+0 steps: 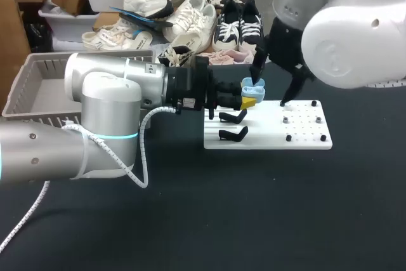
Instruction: Pick up each earbud case from the left stands, insert the matching earbuds, close the lid, and place the case in the box.
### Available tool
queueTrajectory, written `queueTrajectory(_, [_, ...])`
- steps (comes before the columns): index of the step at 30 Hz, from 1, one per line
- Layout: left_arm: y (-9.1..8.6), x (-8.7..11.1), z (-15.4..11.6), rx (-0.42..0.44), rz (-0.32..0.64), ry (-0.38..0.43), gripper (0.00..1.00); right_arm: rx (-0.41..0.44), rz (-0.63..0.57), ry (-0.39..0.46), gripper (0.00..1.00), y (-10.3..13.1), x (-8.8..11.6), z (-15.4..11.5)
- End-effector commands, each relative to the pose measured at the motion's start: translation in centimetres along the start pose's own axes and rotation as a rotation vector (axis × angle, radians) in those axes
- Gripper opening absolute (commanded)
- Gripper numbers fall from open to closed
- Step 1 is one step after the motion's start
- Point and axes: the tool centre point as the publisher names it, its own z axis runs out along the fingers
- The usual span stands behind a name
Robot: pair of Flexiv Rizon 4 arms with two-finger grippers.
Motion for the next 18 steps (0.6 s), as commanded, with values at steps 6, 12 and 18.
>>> queueTrajectory(6, [-0.1,0.0,0.0,-0.004,0.001,0.000,0.00,-0.049,-0.165,-0.065,0.78,-2.9,-2.2,-0.8])
queueTrajectory(12, [-0.1,0.0,0.0,-0.004,0.001,0.000,0.00,-0.030,-0.233,-0.077,0.82,-4.0,-5.4,-1.0])
queueTrajectory(18, [-0.1,0.0,0.0,-0.004,0.001,0.000,0.00,-0.048,-0.352,-0.110,0.93,-3.8,-8.1,-0.5])
